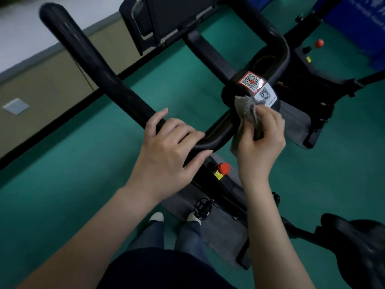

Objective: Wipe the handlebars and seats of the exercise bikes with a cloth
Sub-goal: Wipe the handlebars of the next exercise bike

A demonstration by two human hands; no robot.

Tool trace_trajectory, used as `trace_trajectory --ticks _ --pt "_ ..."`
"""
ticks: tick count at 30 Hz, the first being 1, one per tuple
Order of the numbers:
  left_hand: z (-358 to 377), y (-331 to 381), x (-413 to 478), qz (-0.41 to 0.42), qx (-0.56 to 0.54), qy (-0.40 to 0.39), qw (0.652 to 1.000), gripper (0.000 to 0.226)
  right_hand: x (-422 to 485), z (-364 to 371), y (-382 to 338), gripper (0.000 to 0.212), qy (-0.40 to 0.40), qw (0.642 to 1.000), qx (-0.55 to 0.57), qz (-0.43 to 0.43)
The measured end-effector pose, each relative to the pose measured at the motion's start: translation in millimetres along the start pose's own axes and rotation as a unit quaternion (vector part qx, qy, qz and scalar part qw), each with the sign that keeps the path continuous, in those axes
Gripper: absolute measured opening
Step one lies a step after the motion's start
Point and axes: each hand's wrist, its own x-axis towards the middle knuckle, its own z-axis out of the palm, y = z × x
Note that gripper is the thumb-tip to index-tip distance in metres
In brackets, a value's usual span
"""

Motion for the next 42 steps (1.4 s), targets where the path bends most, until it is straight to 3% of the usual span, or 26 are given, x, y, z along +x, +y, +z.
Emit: trace_trajectory --ticks 4,8,12,18,23,27,34,38,42 --pt "5.7 12.4 3.0 -0.037 0.018 0.009 0.999 0.032 -1.6 -5.3 -1.6 0.023 -0.042 0.998 0.023 -0.046" --pt "12.1 22.3 3.8 -0.063 0.032 0.016 0.997 0.032 17.4 -15.8 4.2 0.024 -0.175 0.976 0.002 -0.128" --pt "14.7 27.8 3.2 -0.085 0.037 0.031 0.995 0.031 56.2 -16.4 3.4 0.022 -0.264 0.952 -0.048 -0.149" --pt "17.2 35.0 0.1 -0.108 0.043 0.052 0.992 0.031 75.6 -11.7 -13.8 0.022 -0.445 0.852 -0.085 -0.262" --pt "18.8 36.3 -2.7 -0.12 0.041 0.059 0.99 0.031 94.0 -0.6 -18.8 0.03 -0.448 0.822 -0.175 -0.305" --pt "20.1 36.7 -3.1 -0.13 0.049 0.065 0.988 0.034 77.9 -2.3 -27.8 0.028 -0.499 0.81 -0.12 -0.285" --pt "18.7 37.2 -3.9 -0.13 0.048 0.069 0.988 0.037 84.5 -5.9 -22.1 0.024 -0.434 0.862 -0.114 -0.235" --pt "17.9 37.1 -3.7 -0.129 0.052 0.07 0.988 0.038 76.6 -6.6 -28.4 0.027 -0.486 0.837 -0.097 -0.23" --pt "14.2 34.5 -5.2 -0.135 0.059 0.071 0.987 0.042 86.4 -2.3 -27.0 0.029 -0.465 0.843 -0.137 -0.234"
